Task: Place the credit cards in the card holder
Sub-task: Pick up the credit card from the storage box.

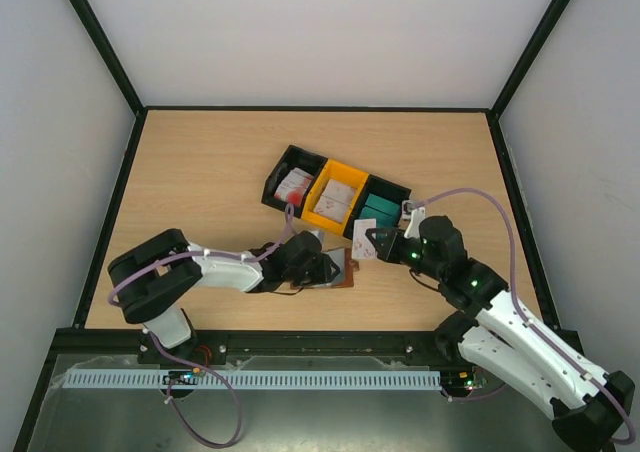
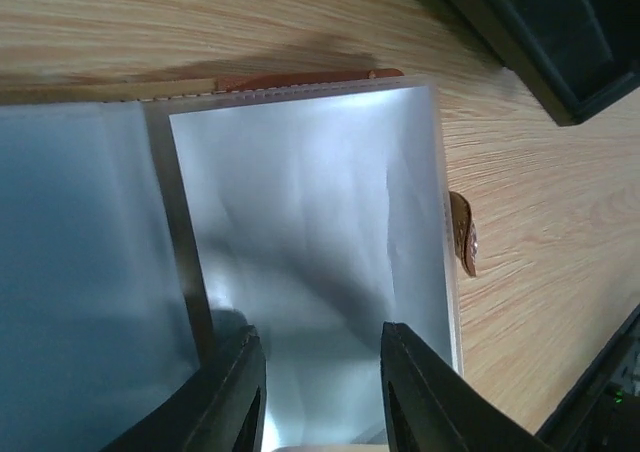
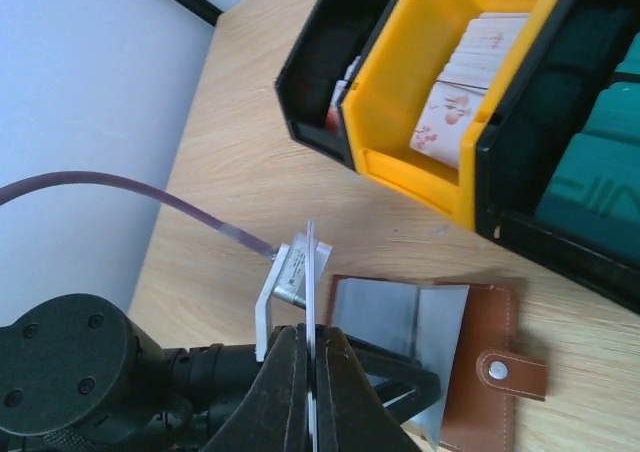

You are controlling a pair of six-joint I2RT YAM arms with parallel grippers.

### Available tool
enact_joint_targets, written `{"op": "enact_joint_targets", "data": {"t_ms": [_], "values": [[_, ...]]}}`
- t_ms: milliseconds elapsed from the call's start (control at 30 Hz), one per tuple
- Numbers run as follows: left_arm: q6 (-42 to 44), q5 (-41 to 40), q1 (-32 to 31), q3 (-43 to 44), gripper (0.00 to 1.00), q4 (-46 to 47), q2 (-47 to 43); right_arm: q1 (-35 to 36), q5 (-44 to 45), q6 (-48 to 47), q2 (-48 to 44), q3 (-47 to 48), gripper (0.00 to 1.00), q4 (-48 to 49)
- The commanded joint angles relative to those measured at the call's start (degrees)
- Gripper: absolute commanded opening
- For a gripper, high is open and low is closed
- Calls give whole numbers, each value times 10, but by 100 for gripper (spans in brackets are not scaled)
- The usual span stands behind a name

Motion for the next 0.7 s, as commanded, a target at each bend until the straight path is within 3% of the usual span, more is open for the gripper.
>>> {"op": "enact_joint_targets", "data": {"t_ms": [0, 300, 533, 667], "values": [[-5, -36, -10, -4, 35, -4, -54, 1, -54, 31, -30, -15, 2, 54], [3, -101, -14, -7, 49, -106, -257, 1, -127, 40, -46, 3, 2, 83], [-5, -46, -17, -41, 74, -35, -382, 1, -199, 108, -37, -14, 2, 192], [5, 9, -17, -36, 78, -4, -382, 1, -224, 140, -22, -15, 2, 244]]}}
